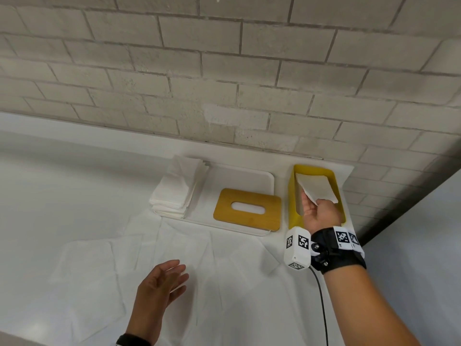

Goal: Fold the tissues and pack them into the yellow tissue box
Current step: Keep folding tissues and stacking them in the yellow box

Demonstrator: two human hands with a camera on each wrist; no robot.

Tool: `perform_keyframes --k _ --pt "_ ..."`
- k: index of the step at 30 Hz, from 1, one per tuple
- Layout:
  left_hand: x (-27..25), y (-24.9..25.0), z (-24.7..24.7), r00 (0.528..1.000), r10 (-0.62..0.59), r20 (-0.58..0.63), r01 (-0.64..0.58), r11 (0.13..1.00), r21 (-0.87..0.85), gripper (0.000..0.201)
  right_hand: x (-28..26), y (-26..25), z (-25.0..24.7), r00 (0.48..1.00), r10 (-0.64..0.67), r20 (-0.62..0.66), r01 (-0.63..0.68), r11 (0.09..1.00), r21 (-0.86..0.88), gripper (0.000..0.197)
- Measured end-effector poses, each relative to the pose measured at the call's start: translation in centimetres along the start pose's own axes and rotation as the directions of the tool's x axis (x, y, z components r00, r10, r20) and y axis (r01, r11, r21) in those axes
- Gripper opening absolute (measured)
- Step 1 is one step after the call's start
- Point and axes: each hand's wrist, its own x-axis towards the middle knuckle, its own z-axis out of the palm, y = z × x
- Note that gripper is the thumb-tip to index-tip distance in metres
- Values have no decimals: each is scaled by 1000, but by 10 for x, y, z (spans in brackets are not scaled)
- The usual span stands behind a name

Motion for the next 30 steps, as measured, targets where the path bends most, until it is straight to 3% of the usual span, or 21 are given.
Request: perform_keyframes --k 6,10,17,21,23,25,26,28,30 --pt "-2 0 1 1000 -4 -6 4 1000 29 16 21 -7 2 992 110 -54 -114 989 -90 46" --pt "-3 -3 -1 1000 -4 -1 4 998 55 15 16 -7 7 998 31 -46 -33 998 -58 46" --pt "-5 -9 -5 1000 8 9 -9 993 117 15 -3 -11 7 996 75 -52 -81 988 -133 30" --pt "-10 -6 -10 1000 19 18 -22 991 133 15 -47 -18 -24 997 60 44 -47 967 -252 21" --pt "-15 -3 -9 1000 8 30 -11 994 106 15 -71 -8 -46 991 35 127 21 908 -417 23" --pt "-21 2 -7 999 17 48 -21 995 98 16 -79 12 -73 976 84 200 74 738 -671 22" --pt "-24 4 -6 998 32 61 -39 993 109 16 -77 23 -87 967 127 220 105 591 -800 26" --pt "-28 8 -4 994 71 86 -84 984 159 15 -69 46 -109 955 196 222 185 188 -964 47" --pt "-31 10 -7 989 102 111 -123 971 207 14 -62 65 -121 958 159 239 265 -168 -950 67"
